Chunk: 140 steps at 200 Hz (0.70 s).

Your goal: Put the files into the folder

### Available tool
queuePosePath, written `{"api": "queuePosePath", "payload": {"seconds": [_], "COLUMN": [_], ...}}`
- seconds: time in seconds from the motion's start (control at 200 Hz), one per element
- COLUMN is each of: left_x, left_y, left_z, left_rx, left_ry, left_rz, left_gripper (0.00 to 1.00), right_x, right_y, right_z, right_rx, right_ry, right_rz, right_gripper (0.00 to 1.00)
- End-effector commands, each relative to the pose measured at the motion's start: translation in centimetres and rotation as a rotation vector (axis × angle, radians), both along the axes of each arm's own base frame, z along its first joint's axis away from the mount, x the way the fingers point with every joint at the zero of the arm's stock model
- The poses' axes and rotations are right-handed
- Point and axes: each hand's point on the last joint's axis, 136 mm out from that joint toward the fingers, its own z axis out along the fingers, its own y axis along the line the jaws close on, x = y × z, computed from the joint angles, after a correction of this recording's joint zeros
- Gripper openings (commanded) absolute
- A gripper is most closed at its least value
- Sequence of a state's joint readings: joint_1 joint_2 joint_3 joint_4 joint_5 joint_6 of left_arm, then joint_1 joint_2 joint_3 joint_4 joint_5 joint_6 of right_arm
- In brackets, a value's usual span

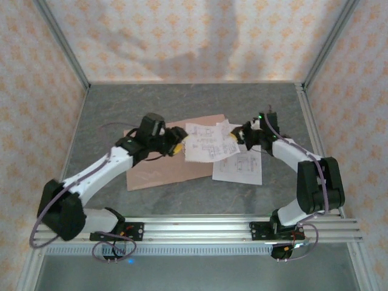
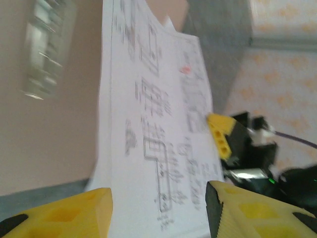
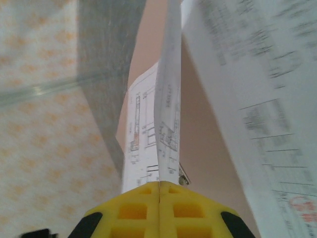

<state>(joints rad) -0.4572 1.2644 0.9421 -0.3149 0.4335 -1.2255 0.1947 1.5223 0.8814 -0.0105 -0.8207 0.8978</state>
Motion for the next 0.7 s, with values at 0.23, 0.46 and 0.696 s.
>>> {"api": "queuePosePath", "payload": {"seconds": [0.23, 0.46, 0.696], "left_x": [-9.9, -11.3, -12.1], "left_y": [14.2, 16.1, 17.0], "left_z": [-11.5, -14.4, -17.3], "left_rx": [0.424, 0.495, 0.417], "left_ry": [0.317, 0.402, 0.476], "left_rz": [0.231, 0.258, 0.317], "left_gripper": [0.44, 0.43, 0.22], "right_x": [1.7, 3.1, 6.3], "right_y": [9.2, 12.9, 15.6], "right_z": [2.3, 6.2, 10.3], "right_rx": [-0.325, -0.385, -0.369], "right_ry": [-0.150, -0.307, -0.441], "right_rz": [0.229, 0.292, 0.240], "right_gripper": [0.00, 0.00, 0.00]}}
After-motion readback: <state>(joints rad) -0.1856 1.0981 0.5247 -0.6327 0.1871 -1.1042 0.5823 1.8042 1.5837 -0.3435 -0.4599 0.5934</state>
